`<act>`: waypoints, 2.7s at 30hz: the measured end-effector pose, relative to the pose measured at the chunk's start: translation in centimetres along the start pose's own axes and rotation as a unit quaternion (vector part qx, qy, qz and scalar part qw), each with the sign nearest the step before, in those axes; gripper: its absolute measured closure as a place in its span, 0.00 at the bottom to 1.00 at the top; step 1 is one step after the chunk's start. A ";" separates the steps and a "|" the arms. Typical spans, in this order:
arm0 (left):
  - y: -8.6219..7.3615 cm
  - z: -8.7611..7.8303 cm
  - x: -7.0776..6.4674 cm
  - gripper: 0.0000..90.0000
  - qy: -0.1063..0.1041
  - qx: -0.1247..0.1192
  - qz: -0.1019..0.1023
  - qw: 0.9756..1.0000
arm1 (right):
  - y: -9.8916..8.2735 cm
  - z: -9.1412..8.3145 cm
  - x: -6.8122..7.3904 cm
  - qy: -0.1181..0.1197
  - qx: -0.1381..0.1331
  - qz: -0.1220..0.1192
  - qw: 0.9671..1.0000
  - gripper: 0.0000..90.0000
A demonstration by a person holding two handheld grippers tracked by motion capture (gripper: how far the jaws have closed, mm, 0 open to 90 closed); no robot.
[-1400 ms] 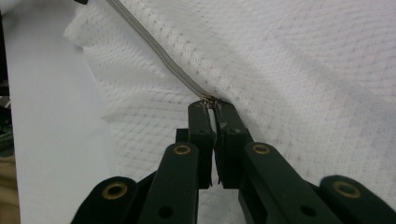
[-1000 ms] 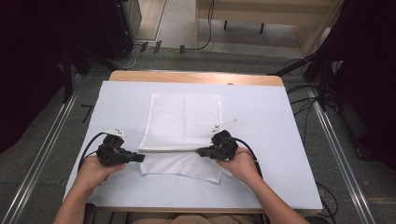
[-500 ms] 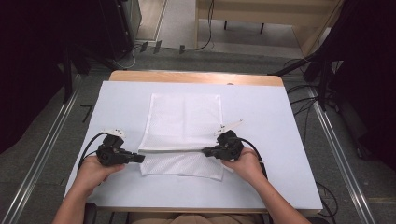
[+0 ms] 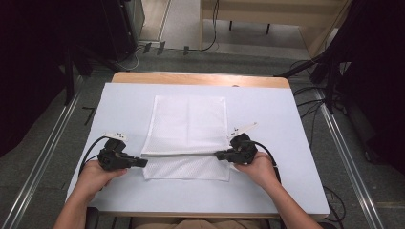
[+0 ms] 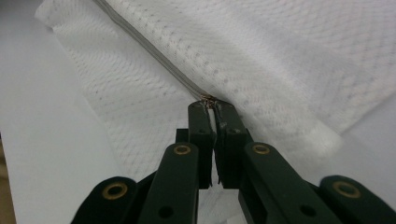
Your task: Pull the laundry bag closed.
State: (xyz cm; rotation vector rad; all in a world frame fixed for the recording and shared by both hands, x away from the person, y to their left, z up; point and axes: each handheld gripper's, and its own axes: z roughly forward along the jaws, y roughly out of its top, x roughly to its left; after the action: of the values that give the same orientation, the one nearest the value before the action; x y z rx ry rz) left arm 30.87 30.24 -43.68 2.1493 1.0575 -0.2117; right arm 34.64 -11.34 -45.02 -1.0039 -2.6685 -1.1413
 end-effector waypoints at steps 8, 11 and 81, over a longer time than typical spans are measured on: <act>0.0 0.1 0.0 0.99 -0.003 0.005 -0.001 1.000 | -0.5 -1.5 -0.9 -0.014 -0.012 0.010 1.000 0.98; 0.0 0.3 -0.1 0.99 -0.006 0.007 0.002 1.000 | -0.7 -1.7 -0.9 -0.014 -0.009 0.007 1.000 0.98; -0.5 -3.1 3.3 0.32 0.188 -0.135 -0.081 0.969 | -6.0 -7.5 -8.1 -0.213 -0.124 0.065 0.967 0.24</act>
State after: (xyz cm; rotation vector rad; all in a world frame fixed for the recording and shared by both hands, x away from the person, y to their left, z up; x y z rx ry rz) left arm 32.13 34.60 -43.16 1.8954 1.3905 0.2646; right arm 36.11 -23.80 -45.77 -1.6078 -2.7514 -1.3943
